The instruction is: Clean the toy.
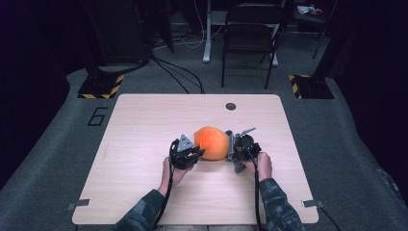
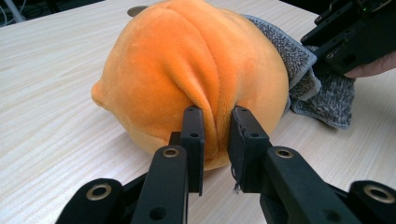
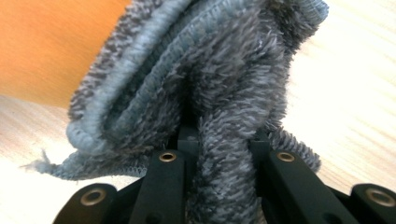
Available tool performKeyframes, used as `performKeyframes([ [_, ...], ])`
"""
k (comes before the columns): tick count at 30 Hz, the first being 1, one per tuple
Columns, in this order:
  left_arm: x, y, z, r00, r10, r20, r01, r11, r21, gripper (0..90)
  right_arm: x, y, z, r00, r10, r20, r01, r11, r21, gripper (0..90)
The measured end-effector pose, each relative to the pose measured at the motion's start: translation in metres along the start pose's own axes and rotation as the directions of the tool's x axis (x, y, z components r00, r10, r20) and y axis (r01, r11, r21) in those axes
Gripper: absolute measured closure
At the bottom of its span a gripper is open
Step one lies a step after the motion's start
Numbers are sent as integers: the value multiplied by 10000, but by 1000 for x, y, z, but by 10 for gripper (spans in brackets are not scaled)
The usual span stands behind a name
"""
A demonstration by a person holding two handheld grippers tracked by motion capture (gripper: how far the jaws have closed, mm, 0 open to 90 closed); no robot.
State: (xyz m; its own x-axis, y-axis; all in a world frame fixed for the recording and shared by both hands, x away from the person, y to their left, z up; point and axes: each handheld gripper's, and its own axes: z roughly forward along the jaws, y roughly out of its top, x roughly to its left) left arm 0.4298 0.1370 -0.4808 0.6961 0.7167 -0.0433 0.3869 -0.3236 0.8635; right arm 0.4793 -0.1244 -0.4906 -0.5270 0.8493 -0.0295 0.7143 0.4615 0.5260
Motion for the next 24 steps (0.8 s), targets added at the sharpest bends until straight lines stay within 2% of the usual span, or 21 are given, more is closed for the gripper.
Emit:
performKeyframes([
  [3,0,-1,0,9998,-198,2,198,9998,-46,765,-1,4,-9,10000,-4,84,5,9999,-149,750],
  [4,0,-1,0,9998,-214,-6,214,9998,-45,764,-1,6,-14,9996,-35,282,44,9994,-331,750],
  [7,1,0,0,10000,-68,-26,67,10000,-42,764,0,13,-33,9997,-18,233,39,9957,-921,751],
  [8,0,0,0,10000,-66,-27,66,10000,-49,763,3,16,-40,9995,-86,295,123,9919,-1265,751],
  [11,0,0,0,10000,-89,3,89,10000,-40,762,14,25,-60,9994,-346,55,350,9765,-2125,751],
  [13,-1,-1,0,9999,-121,6,121,9999,-44,760,25,29,-65,9975,-656,-266,574,9691,-2398,750],
  [15,-1,0,0,10000,-52,-48,52,10000,-24,754,37,31,-58,9929,-1137,-347,1050,9757,-1925,747],
  [17,-1,0,0,10000,15,-51,-15,10000,36,736,46,28,-44,9867,-1611,205,1623,9738,-1594,747],
  [18,-1,0,0,9999,35,-116,-34,10000,79,716,46,27,-41,9877,-1549,227,1565,9770,-1448,747],
  [20,-2,1,-2,9996,125,-258,-119,9997,225,658,41,26,-40,9909,-1348,21,1334,9783,-1588,746],
  [24,0,5,-4,9975,125,-700,-83,9982,602,470,31,23,-36,9951,-976,-126,946,9842,-1498,746],
])
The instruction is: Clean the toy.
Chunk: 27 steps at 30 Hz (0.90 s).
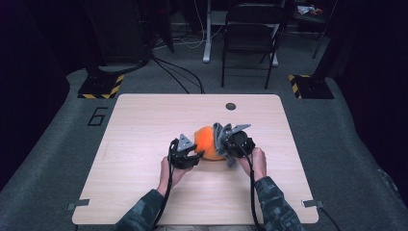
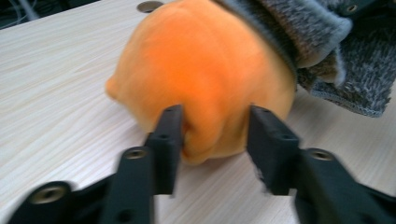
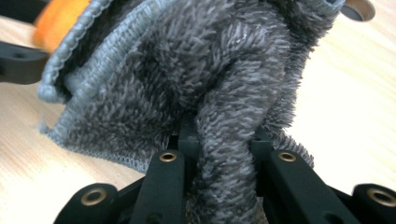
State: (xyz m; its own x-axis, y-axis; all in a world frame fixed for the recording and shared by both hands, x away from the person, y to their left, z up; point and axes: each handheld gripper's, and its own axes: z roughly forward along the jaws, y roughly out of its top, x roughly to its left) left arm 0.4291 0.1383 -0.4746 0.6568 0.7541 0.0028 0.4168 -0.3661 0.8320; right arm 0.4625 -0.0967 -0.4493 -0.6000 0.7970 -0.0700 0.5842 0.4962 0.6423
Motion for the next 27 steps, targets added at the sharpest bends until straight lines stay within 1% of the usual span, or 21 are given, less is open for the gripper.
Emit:
performKeyframes([
  [1,0,-1,2,10000,-85,27,85,9999,84,444,-1,-1,0,9999,160,-29,-160,9999,19,745],
  [3,-1,-3,7,10000,-4,29,3,9997,245,405,-5,-2,1,9997,230,-121,-230,9997,-34,744],
  [4,-2,-5,10,9998,-60,203,58,10000,67,407,-5,-3,1,9994,293,-155,-294,9995,-69,744],
  [5,-5,-6,13,9996,13,269,-14,10000,49,447,-5,-3,1,9995,266,-159,-267,9996,-62,742],
  [6,-8,-6,15,9999,96,128,-96,9999,-47,477,-5,-3,1,9996,243,-126,-244,9997,-45,740],
  [7,-9,-7,16,9998,178,93,-177,9998,-96,531,-4,-3,1,9998,191,-84,-191,9998,-26,739],
  [8,-9,-8,17,9998,184,46,-183,9997,-131,584,-4,-4,2,9999,110,-20,-110,9999,-56,735],
  [9,-9,-9,17,9998,195,8,-195,9997,-138,624,-3,-5,2,9999,165,19,-165,9999,-22,730],
  [10,-9,-9,17,9997,224,-56,-225,9997,-107,661,-4,-5,3,9999,104,-38,-104,9999,-59,724],
  [11,-8,-9,16,9996,251,-123,-252,9997,-64,680,-4,-5,3,9998,157,-91,-157,9999,-59,719],
  [14,-8,-7,14,9999,73,-95,-74,9999,-69,723,-4,-5,1,10000,38,-74,-39,9999,-125,718],
  [18,-7,-5,10,9999,-124,13,125,9995,-305,767,-6,-3,-4,9998,172,-78,-174,9995,-260,719],
  [19,-7,-3,8,9998,-144,131,148,9995,-272,772,-7,-2,-6,9998,204,-78,-206,9994,-294,720],
  [20,-7,-2,7,9997,-216,83,218,9992,-347,775,-8,-1,-8,9999,148,-1,-148,9987,-483,721],
  [21,-7,-2,5,9997,-251,66,254,9990,-366,776,-8,0,-11,9997,242,-7,-242,9984,-502,722],
  [22,-7,-1,4,9993,-374,58,376,9985,-410,777,-9,1,-13,9997,249,-60,-252,9982,-543,724],
  [24,-7,1,1,9983,-577,121,582,9970,-520,778,-8,5,-19,9998,220,-10,-220,9968,-773,727],
  [25,-7,2,-1,9983,-570,121,576,9968,-559,778,-8,7,-23,9996,266,-16,-266,9960,-848,728],
  [26,-7,3,-3,9975,-696,155,705,9954,-647,778,-7,8,-27,9994,352,-48,-356,9942,-1016,728],
  [27,-7,4,-5,9968,-776,205,789,9941,-737,778,-6,10,-31,9994,320,-156,-336,9928,-1147,728],
])
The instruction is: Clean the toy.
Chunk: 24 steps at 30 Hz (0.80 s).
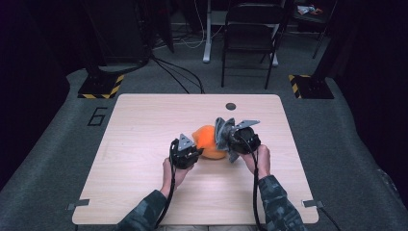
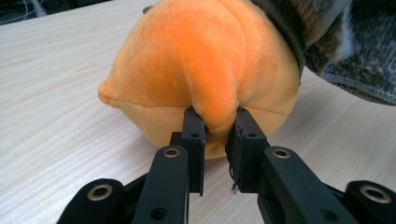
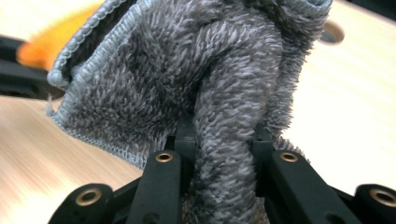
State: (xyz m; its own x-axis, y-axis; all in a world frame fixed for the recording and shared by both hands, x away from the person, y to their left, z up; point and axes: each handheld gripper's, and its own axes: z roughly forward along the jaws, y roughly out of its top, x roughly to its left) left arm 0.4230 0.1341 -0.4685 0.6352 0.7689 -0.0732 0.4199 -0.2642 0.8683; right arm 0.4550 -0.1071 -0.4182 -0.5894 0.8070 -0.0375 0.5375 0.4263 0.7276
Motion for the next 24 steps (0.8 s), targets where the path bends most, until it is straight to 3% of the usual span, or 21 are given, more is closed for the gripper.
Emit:
performKeyframes([
  [4,-6,3,-5,9998,28,218,-22,9997,-262,778,12,8,-10,9990,-84,-436,65,9990,-436,726],
  [6,-9,2,-3,9996,230,185,-227,9996,-186,777,21,8,-4,9978,-376,-552,361,9990,-277,724],
  [8,-8,0,-1,9996,196,225,-195,9998,-34,776,26,4,5,9981,-566,-251,568,9984,44,724],
  [11,-6,-1,1,9993,230,295,-231,9997,46,776,18,-1,12,9981,-265,-563,279,9993,245,721],
  [13,-6,-1,2,9990,386,246,-388,9992,84,775,14,-3,14,9983,-208,-537,235,9985,500,721],
  [16,-4,-3,4,9991,332,263,-335,9994,121,774,9,-7,19,9984,-354,-442,391,9955,863,721],
  [19,-1,-4,4,9994,191,293,-195,9997,134,773,4,-12,24,9992,-220,-334,261,9915,1275,721],
  [24,2,-5,5,9995,143,282,-149,9997,180,773,-10,-28,40,10000,-36,46,25,9752,2215,723],
])
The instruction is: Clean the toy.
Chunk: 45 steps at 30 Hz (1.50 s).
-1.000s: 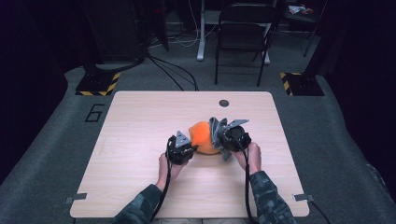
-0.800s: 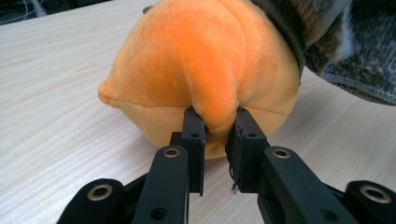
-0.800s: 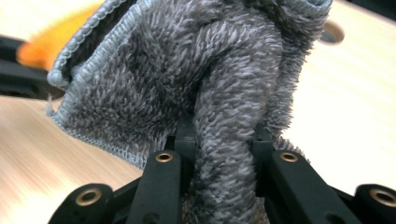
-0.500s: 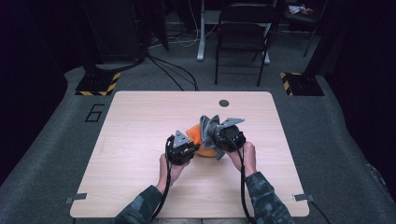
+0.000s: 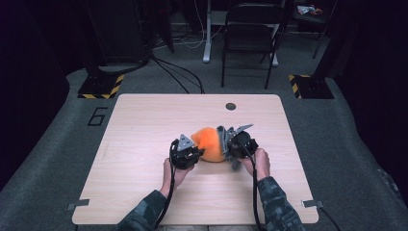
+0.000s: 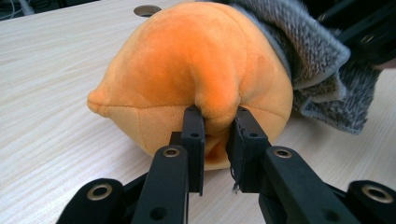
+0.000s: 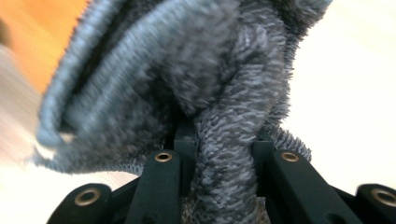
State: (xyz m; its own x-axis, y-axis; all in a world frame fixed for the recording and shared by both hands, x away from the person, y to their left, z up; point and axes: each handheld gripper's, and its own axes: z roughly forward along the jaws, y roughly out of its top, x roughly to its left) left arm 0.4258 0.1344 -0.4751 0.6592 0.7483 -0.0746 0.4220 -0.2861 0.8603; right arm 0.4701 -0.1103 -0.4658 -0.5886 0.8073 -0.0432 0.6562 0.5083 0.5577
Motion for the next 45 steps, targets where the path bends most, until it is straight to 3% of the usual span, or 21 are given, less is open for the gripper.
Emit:
performKeyframes([
  [3,2,-1,0,10000,-73,-57,73,10000,-18,770,-6,-11,18,9993,345,131,-353,9970,692,722],
  [5,3,-1,-1,9999,-121,-52,121,9999,-12,768,-11,-14,21,9986,513,-115,-506,9970,579,722],
  [7,4,-1,-1,9999,-102,-81,102,9999,-17,767,-13,-11,15,9990,448,62,-451,9972,593,724],
  [11,6,-2,-1,9998,-176,-62,176,9998,-19,762,-20,-3,-12,9981,599,110,-595,9976,-364,729],
  [14,6,-1,-1,9999,-103,-70,102,9999,-18,758,-14,5,-33,9975,680,-214,-705,9854,-1550,730],
  [15,5,-1,0,9999,-144,-79,143,9999,-69,756,-10,8,-35,9982,482,-364,-540,9824,-1790,730],
  [18,5,-1,0,9997,86,-207,-86,10000,-9,726,5,12,-24,9977,72,-677,-175,9881,-1530,729],
  [20,6,-1,-1,9997,137,-196,-138,9999,-18,656,12,11,-13,9994,-204,-276,165,9906,-1361,732],
  [24,3,-6,-2,9928,614,-1030,-623,9980,-48,367,7,8,-14,9994,-30,-342,-16,9909,-1344,731],
  [26,2,-9,1,9927,816,-886,-814,9967,50,320,5,8,-11,9992,43,-389,-95,9908,-1351,731],
  [29,-2,-12,9,9874,1375,-779,-1380,9904,-10,321,4,8,-9,9987,192,-466,-252,9910,-1315,731],
  [32,-5,-15,19,9783,1905,-812,-1929,9809,-238,381,3,8,-8,9991,148,-409,-199,9914,-1290,731],
  [38,-7,-14,20,9810,1613,-1080,-1657,9856,-335,630,1,7,-9,9986,308,-436,-367,9893,-1415,730],
  [45,-2,-6,11,9926,941,-764,-977,9942,-440,698,3,10,-20,9999,156,-13,-156,9852,-1705,732],
])
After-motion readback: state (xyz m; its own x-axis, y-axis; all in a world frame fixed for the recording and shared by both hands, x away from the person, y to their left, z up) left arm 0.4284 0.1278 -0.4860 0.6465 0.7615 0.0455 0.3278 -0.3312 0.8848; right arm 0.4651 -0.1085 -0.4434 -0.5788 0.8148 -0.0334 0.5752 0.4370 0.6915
